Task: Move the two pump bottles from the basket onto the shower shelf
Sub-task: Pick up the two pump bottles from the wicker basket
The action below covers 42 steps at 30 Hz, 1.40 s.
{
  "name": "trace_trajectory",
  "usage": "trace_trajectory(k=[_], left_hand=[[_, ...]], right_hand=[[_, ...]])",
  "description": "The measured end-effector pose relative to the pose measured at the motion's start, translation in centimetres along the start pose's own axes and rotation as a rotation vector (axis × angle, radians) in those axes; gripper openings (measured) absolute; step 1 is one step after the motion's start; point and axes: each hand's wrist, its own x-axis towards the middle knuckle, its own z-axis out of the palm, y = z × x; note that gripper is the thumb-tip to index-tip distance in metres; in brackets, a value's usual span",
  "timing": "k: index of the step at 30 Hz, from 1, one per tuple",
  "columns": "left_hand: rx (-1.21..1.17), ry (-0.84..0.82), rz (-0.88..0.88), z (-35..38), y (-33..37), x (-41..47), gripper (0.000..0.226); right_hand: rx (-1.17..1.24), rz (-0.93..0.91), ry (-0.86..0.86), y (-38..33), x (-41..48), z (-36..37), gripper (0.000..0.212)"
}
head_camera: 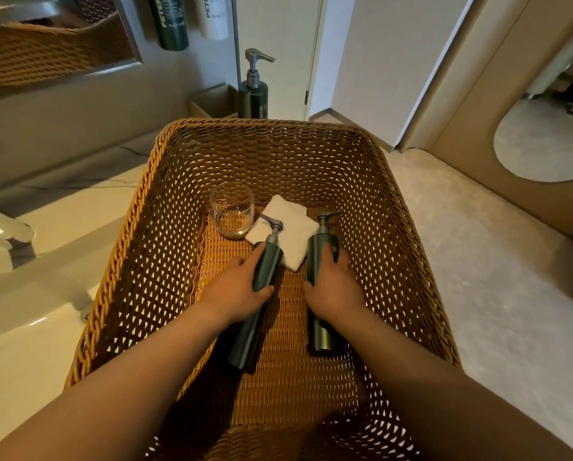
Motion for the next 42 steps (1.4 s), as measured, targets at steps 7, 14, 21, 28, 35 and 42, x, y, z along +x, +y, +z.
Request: trace_trajectory(k=[7,14,21,28,35,42], left_hand=[[-0.032,-0.011,-0.001,0.3,0.4,0.1,0.086],[-0.057,-0.030,0.001,0.3,0.3,0.2,0.091],[-0.121,-0.044,0.009,0.3,0.4,0.3,0.092],[-0.238,0.040,0.074,-1.1,1.1,0.5,0.091],[-0.401,0.070,0.163,-2.6,2.1,-0.1,0.088],[-0.345,0.088,0.260,-5.8,2.8,-0.5,0.088]], right_hand=[[-0.112,0.016,-0.018,0.1,-0.7,1.4,0.085],[-0.031,0.050,0.014,0.5,-0.9,1.4,0.092],[0.067,0.114,0.007,0.6,-0.3,1.1,0.095],[0.259,0.032,0.053,0.0,-0.5,-0.2,0.093],[0.396,-0.070,0.155,-0.7,-1.2,-2.1,0.096],[0.391,-0.074,0.201,-0.6,-2.8,-3.8,0.098]])
